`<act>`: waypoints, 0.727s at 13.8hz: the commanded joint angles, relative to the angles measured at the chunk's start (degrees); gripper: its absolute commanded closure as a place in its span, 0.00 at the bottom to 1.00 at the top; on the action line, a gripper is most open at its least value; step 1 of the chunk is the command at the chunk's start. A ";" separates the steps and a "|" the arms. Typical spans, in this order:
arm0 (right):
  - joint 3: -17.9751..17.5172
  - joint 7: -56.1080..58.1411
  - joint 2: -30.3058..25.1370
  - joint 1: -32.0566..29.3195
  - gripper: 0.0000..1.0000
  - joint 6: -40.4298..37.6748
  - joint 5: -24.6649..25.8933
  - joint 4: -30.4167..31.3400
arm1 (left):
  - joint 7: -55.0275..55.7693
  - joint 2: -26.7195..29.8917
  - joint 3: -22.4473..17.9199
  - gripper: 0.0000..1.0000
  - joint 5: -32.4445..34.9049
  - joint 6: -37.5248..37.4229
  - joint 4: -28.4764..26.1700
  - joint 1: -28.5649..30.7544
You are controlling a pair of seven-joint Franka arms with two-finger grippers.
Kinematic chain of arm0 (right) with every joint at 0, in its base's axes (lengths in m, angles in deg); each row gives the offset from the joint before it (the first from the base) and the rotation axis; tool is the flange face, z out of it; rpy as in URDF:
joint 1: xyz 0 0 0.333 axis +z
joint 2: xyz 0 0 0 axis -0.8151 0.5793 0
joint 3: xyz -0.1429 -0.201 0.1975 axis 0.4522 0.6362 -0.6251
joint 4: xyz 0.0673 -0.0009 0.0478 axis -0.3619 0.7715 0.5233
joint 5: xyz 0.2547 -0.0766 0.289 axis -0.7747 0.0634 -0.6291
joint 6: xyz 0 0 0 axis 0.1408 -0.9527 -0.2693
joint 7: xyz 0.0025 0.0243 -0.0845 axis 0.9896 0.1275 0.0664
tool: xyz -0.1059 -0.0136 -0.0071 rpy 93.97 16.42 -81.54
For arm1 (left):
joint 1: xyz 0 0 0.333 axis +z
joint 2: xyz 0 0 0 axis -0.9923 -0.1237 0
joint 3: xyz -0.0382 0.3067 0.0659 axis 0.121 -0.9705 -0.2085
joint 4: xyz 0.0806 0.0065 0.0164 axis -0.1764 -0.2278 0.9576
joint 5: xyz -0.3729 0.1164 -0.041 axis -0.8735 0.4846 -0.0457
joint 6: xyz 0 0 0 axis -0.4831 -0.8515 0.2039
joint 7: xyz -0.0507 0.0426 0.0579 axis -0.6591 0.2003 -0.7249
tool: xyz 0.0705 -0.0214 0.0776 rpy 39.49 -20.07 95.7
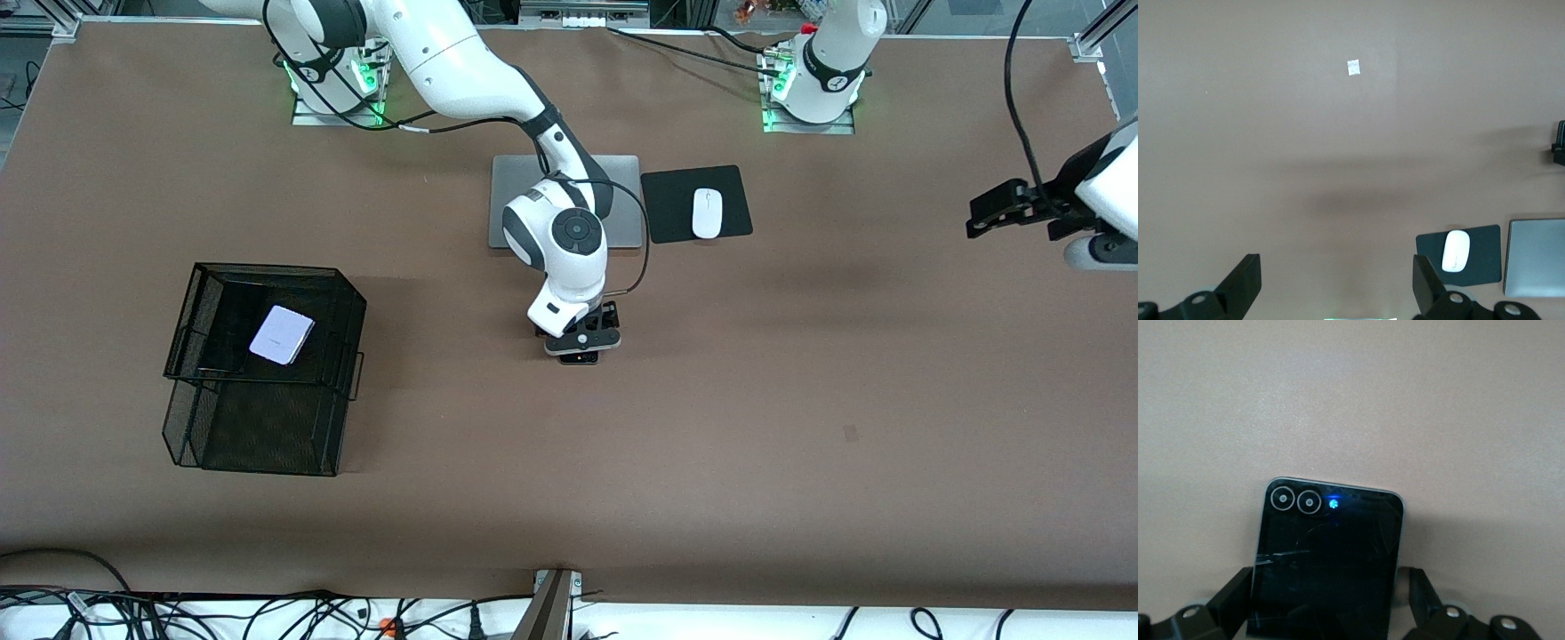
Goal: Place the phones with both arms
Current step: 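Grasp the flip phone with the right gripper while the left gripper withdraws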
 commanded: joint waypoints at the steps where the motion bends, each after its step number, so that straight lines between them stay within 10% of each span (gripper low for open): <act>1: 0.17 -2.22 0.28 0.73 0.06 -0.05 1.29 0.37 | -1.71 2.80 -1.49 0.00 -1.38 0.57 -3.35 -1.11; 4: 0.34 -2.14 0.02 0.73 0.91 -0.13 1.37 0.28 | -0.74 2.01 -0.79 0.00 -2.08 0.75 -3.00 -0.68; 10: 8.67 1.10 -8.57 0.03 1.00 -11.62 0.94 0.01 | -0.92 1.92 -1.14 0.00 -4.11 0.40 -3.18 0.12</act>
